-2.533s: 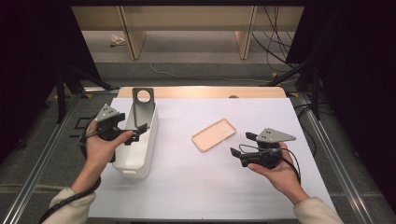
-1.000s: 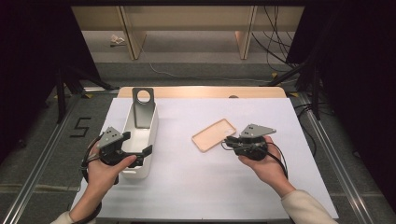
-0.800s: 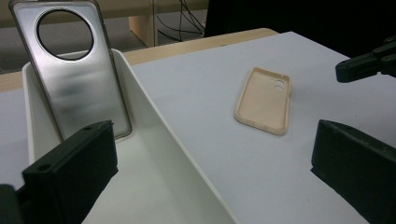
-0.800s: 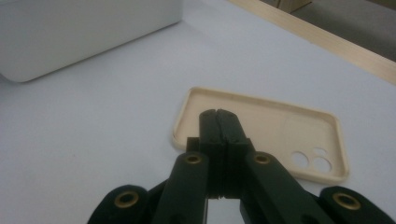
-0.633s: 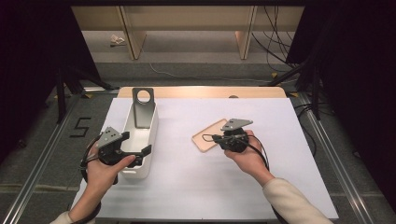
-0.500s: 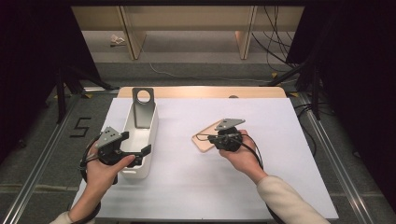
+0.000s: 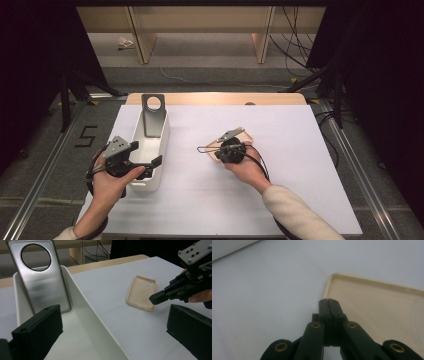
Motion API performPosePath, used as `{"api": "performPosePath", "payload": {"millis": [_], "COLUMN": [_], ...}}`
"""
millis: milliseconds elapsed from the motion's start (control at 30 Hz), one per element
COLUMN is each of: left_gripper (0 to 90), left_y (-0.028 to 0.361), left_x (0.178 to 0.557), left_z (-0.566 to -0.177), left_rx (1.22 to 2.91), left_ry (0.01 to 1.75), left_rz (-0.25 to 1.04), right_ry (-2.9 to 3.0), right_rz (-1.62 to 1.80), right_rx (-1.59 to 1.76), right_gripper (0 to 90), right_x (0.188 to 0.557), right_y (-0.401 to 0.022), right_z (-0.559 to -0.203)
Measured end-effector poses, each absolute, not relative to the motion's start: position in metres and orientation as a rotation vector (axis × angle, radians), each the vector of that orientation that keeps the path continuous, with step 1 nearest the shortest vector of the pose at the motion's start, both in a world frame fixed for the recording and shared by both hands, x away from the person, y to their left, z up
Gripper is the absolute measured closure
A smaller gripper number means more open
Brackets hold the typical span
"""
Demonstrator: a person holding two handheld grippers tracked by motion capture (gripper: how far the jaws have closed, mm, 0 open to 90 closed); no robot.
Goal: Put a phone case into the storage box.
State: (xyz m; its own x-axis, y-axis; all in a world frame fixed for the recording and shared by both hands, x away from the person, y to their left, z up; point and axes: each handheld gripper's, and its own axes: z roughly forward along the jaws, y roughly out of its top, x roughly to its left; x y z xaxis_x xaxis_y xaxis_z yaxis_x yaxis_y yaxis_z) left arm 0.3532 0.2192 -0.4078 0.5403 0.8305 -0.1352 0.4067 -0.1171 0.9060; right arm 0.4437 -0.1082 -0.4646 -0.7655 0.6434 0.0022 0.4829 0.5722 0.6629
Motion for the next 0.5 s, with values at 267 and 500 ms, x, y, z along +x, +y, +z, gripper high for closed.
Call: {"api": "performPosePath", "payload": {"millis": [267, 500], "left_gripper": [0.0, 0.0], "left_y": [0.2196, 0.2188], "left_x": [0.3533, 0.3533], "left_z": [-0.408, -0.4087], "left_rx": [1.731, 1.734], "left_ry": [1.041, 1.04], "left_rz": [0.506, 0.504], "right_ry": [2.594, 2.608], "right_rz": [0.938, 0.916], "right_rx": [0.953, 0.951], "right_gripper": [90.0, 90.0], "right_x": [0.4456, 0.4468], "right_y": [-0.104, -0.1037], "right_z": [-0.4705, -0.4717]}}
